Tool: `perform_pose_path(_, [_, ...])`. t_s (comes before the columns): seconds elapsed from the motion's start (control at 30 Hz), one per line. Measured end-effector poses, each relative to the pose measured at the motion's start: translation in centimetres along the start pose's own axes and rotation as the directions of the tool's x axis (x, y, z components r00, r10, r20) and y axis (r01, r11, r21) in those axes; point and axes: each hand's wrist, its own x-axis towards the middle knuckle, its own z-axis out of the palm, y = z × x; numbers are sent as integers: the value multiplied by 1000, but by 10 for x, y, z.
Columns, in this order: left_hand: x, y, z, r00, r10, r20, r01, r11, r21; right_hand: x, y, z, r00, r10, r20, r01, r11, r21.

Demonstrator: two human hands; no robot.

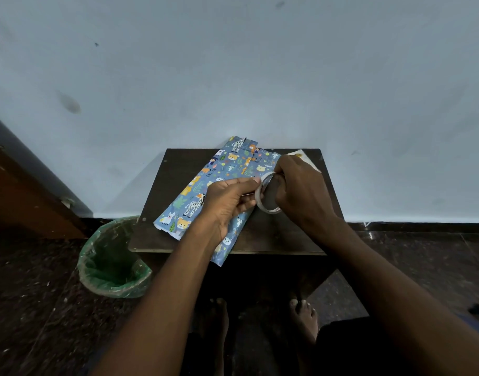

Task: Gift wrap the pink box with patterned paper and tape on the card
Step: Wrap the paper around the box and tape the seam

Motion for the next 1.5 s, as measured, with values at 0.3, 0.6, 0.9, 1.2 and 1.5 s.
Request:
perform_pose_path(0.3, [-4, -4, 9, 995, 68, -71, -62, 995, 78, -1, -1, 1, 999, 5, 37, -7, 998, 62])
perform_pose_path(0.6, [0, -6, 6, 983, 124, -137, -113, 990, 90, 0, -2, 2, 994, 30, 105, -41, 993, 111])
perform_pose_path(0.9, [3, -8, 6, 943, 311, -115, -280, 932, 230, 0, 1, 12, 967, 167, 191, -212, 946, 246])
perform_pose_path(1.2, [3, -5, 5, 956, 266, -122, -252, 961, 117, -3, -9, 12, 969, 153, 192, -221, 882, 415])
perform_pose_path(1.5, [4, -5, 0, 952, 302, -42, -290, 941, 176, -4, -10, 13, 956, 224, 187, -288, 835, 469])
